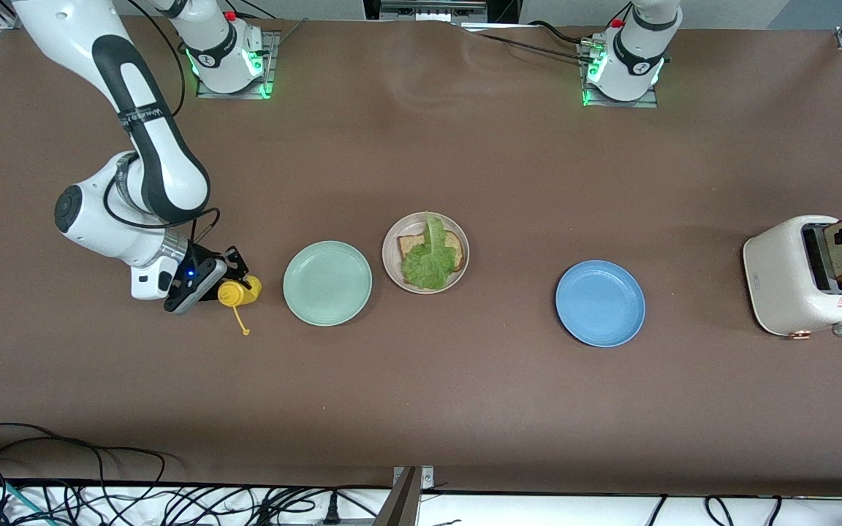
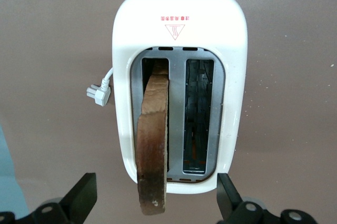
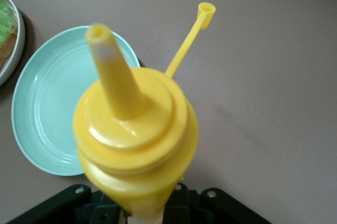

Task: Make sandwich on beige plate with both arms
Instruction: 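Lower the bottle to the table while the left gripper grasps the toast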

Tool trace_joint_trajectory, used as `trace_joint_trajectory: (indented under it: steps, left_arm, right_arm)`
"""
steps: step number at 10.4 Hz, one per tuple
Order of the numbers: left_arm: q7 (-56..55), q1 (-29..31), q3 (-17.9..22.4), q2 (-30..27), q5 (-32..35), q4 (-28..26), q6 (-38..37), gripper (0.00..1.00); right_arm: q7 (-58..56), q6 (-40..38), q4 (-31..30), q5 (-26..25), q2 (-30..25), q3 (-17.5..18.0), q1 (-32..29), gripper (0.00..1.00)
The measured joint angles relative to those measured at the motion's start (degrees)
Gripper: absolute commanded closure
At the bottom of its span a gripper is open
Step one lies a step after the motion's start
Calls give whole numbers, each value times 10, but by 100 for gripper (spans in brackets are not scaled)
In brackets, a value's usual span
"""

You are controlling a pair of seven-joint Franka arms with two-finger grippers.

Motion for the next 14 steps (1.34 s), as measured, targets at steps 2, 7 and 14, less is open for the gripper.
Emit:
trace_joint_trajectory:
  steps: [2, 7, 14]
  left_arm:
    - [0, 0, -1, 3, 0, -1, 0, 0]
    - [0, 0, -1, 5, 0, -3, -1, 31]
    - [0, 4, -1, 6, 0, -9, -1, 100]
  right_arm:
    - [-20, 13, 0, 14, 14, 0, -2, 100]
    - [-23, 23, 0, 15, 25, 1, -3, 78]
    - [-21, 9, 1, 18, 23, 5, -3, 19]
